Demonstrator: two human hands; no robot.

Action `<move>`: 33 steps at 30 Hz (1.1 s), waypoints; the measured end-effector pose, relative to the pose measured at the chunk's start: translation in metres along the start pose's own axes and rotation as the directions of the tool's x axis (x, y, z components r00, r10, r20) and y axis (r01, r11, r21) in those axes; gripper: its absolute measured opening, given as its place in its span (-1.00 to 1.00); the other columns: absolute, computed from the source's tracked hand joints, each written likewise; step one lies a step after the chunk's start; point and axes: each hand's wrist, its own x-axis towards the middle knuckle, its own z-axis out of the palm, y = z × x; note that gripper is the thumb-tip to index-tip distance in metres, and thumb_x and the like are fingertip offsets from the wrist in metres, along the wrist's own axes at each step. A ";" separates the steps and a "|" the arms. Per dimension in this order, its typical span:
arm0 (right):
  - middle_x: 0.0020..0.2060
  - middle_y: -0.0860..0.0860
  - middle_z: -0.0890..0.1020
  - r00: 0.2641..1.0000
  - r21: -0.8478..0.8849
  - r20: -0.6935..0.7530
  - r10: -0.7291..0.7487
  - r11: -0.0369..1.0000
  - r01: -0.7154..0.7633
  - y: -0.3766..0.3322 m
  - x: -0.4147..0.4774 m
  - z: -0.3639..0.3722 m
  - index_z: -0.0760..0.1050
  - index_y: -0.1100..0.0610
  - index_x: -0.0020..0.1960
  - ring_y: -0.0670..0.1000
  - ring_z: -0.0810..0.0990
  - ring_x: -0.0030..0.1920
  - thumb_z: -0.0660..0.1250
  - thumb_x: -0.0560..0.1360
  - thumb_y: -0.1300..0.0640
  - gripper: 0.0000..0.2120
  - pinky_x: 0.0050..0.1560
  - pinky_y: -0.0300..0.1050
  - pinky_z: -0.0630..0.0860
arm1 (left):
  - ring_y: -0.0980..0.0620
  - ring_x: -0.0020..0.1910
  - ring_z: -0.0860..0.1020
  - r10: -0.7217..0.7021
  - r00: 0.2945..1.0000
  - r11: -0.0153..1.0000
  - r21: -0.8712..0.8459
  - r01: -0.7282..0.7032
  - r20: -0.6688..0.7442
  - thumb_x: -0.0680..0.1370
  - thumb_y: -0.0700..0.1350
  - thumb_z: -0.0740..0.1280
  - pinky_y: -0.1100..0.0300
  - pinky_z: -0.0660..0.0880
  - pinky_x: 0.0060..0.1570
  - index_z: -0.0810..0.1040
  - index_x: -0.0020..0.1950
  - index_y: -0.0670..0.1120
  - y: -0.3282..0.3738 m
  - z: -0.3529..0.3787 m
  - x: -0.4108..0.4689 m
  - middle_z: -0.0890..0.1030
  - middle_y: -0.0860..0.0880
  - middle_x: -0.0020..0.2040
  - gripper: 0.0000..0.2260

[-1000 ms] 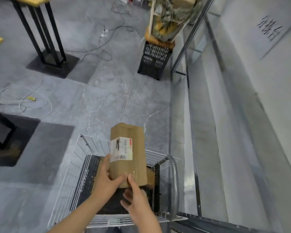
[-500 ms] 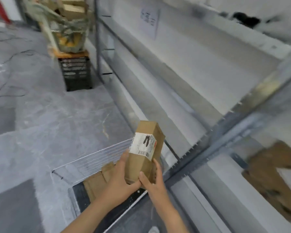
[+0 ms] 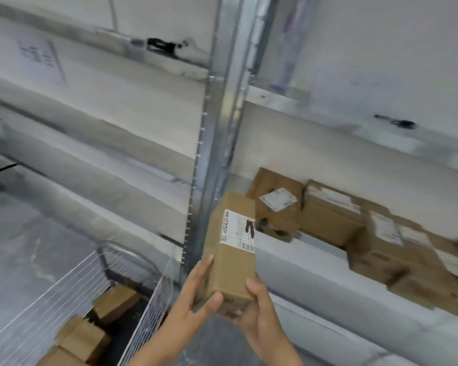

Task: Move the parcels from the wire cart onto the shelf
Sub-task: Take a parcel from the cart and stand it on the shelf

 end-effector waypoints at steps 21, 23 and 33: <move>0.34 -0.40 0.38 0.597 -0.654 -0.488 -0.637 0.720 0.234 -0.076 -0.329 -0.289 0.22 -0.36 0.37 -0.31 0.36 0.35 0.45 0.33 -0.27 -0.32 0.26 -0.29 0.44 | 0.34 0.04 0.55 -0.017 0.925 0.995 -0.083 0.052 0.380 0.03 0.31 0.52 0.40 0.52 -0.15 0.13 0.36 0.34 0.009 0.444 -0.052 0.46 0.26 0.19 -0.03; 0.38 -0.38 0.35 0.582 -0.690 -0.478 -0.658 0.691 0.214 -0.078 -0.348 -0.305 0.24 -0.42 0.37 -0.31 0.29 0.40 0.38 0.41 -0.10 -0.40 0.33 -0.33 0.35 | 0.31 0.02 0.57 -0.042 0.908 0.988 -0.117 0.099 0.416 0.07 0.19 0.54 0.38 0.53 -0.17 0.13 0.39 0.28 0.011 0.477 -0.052 0.47 0.24 0.17 -0.03; 0.39 -0.24 0.26 0.361 -0.720 -0.641 -0.677 0.694 0.024 -0.108 -0.424 -0.453 0.45 -0.29 0.23 -0.43 0.18 0.36 0.47 0.42 0.08 -0.53 0.24 -0.53 0.25 | -0.09 -0.01 0.65 -0.227 0.790 0.909 -0.168 0.382 0.570 -0.01 0.11 0.59 -0.12 0.58 -0.01 0.19 0.39 0.27 -0.020 0.643 -0.009 0.63 -0.05 0.08 0.03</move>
